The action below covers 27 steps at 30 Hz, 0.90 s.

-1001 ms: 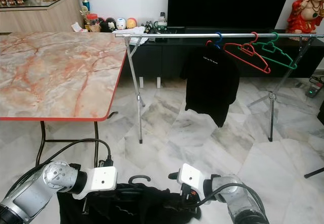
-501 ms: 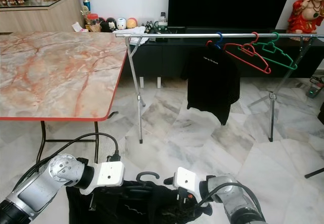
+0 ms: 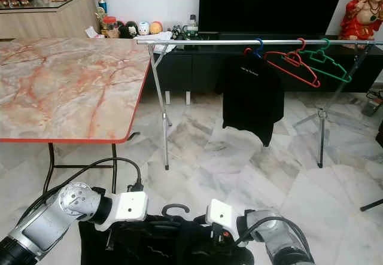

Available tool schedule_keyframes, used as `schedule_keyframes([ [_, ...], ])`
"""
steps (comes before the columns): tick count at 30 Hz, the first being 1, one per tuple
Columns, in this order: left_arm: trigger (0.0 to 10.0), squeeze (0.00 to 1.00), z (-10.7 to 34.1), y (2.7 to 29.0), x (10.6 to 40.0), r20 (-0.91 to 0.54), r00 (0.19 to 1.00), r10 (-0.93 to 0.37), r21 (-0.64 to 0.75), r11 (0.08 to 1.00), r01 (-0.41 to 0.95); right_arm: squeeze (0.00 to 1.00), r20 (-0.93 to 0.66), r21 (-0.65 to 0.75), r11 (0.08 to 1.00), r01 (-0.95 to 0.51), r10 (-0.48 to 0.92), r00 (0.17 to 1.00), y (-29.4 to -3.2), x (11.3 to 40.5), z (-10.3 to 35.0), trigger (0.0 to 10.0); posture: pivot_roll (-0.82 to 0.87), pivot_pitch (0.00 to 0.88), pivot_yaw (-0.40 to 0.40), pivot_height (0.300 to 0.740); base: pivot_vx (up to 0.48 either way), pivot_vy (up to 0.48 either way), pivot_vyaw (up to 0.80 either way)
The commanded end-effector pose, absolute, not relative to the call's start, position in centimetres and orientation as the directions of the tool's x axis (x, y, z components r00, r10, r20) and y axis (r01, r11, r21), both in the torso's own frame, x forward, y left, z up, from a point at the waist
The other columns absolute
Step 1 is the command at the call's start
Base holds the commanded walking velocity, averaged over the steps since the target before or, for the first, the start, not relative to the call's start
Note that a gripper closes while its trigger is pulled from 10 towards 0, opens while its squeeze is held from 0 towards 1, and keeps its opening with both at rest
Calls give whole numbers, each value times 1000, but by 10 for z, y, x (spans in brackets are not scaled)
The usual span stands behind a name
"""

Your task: Hang hanger

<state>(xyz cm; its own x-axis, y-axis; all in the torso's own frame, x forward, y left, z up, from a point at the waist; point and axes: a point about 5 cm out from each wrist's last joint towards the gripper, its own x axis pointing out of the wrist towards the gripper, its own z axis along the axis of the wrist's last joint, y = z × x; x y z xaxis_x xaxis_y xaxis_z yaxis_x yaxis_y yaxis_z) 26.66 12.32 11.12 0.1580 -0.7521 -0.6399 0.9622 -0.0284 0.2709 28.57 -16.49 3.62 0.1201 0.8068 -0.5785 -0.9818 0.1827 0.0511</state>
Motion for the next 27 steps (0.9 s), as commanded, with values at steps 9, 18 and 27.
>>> schedule_keyframes([
  [9, 10000, 0, 117, 120, 265, -639, 134, -758, 290, -76, 954, 0, -539, 86, 159, -984, 838, 88, -165, 290, 45, 0, 79, 0, 4, 740, 0, 0, 0],
  [18, 10000, 0, 119, 118, 266, -623, 139, -770, 295, -66, 953, 0, -559, 116, 129, -985, 828, 43, -167, 287, 43, 0, 83, 0, -3, 740, 0, 0, 0],
  [27, 10000, 0, 117, 118, 264, -627, 129, -769, 278, -66, 958, 0, -560, 111, 129, -985, 827, 46, -165, 288, 44, 0, 89, 0, -4, 740, 0, 0, 0],
])
